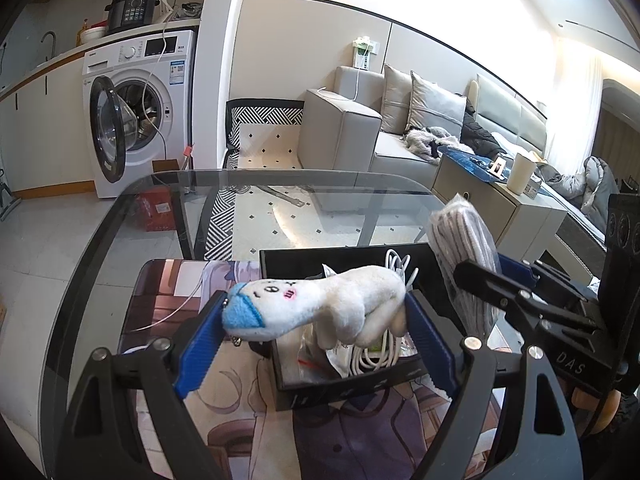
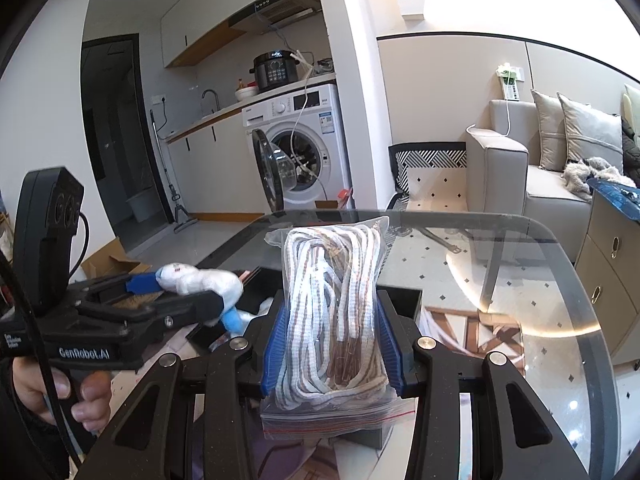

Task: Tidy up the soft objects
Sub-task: 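Carry the plush toy left and the cable bag right over the black box, then lower the plush toy left while the right gripper lowers the cable bag into the box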

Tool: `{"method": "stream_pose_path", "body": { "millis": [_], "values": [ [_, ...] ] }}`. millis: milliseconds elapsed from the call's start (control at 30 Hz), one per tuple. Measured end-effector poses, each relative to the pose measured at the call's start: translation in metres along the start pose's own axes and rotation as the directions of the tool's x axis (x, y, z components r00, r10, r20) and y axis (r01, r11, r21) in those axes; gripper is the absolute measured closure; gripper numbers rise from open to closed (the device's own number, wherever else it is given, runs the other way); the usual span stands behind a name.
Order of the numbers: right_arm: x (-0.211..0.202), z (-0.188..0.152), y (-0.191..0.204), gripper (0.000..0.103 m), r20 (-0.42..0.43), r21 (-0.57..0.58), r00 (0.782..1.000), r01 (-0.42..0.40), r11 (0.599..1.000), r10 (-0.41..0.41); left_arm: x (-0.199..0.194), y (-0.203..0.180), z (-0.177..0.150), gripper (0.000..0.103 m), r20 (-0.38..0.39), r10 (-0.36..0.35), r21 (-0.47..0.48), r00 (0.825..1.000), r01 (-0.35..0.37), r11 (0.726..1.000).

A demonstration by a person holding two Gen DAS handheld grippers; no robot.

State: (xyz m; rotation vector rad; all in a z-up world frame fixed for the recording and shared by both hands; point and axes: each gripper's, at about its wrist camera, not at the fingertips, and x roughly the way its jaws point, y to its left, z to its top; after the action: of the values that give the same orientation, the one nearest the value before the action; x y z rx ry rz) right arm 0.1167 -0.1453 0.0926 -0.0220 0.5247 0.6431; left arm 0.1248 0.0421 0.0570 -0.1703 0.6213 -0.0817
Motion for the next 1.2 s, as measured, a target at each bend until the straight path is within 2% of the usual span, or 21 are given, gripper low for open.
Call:
{"method": "stream_pose_path", "body": {
  "millis": [367, 1200],
  "values": [
    [0.022, 0.009, -0.003, 0.061, 0.028, -0.019, 1.000, 0.004, 1.000, -0.004, 0.017, 0.002, 0.003, 0.017, -0.019, 0.012, 0.000, 1.000, -0.012, 1.000],
    [0.057, -0.007, -0.002, 0.062, -0.080, -0.063, 0.996, 0.020, 0.998, -0.025, 0.042, -0.001, -0.002, 0.017, -0.055, 0.027, 0.032, 0.998, -0.025, 0.999]
  ]
}}
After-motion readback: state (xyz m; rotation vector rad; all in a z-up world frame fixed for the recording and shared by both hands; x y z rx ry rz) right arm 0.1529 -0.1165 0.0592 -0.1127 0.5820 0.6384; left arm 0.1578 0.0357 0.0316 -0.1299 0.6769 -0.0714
